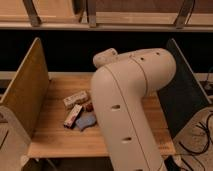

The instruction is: Pick up the ceramic cup

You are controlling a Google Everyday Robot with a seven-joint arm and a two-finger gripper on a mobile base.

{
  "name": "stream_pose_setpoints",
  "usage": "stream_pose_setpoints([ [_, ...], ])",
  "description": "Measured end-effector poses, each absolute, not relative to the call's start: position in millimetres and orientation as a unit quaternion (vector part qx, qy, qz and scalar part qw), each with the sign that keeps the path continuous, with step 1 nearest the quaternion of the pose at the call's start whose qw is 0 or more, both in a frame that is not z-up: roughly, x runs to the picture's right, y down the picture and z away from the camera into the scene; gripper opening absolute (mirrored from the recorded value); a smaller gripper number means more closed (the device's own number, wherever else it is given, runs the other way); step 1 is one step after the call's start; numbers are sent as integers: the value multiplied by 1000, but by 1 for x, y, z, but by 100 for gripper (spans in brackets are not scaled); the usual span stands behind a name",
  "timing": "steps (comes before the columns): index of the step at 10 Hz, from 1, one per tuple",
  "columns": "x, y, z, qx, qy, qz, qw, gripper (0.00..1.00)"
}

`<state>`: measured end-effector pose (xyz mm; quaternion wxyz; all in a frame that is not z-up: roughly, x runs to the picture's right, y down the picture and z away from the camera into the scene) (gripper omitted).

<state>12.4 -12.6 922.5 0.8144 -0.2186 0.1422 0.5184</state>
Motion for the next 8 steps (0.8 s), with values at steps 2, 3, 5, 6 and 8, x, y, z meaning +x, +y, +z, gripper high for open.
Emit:
stream_pose_setpoints([
  [2, 14, -18, 925, -216, 140, 520, 814, 24],
  [3, 15, -24, 924, -209, 137, 519, 818, 14],
  [5, 19, -53, 911, -170, 120, 515, 832, 0],
  [6, 20, -78, 892, -135, 102, 514, 841, 0],
  [8, 14, -107, 851, -87, 66, 504, 857, 0],
])
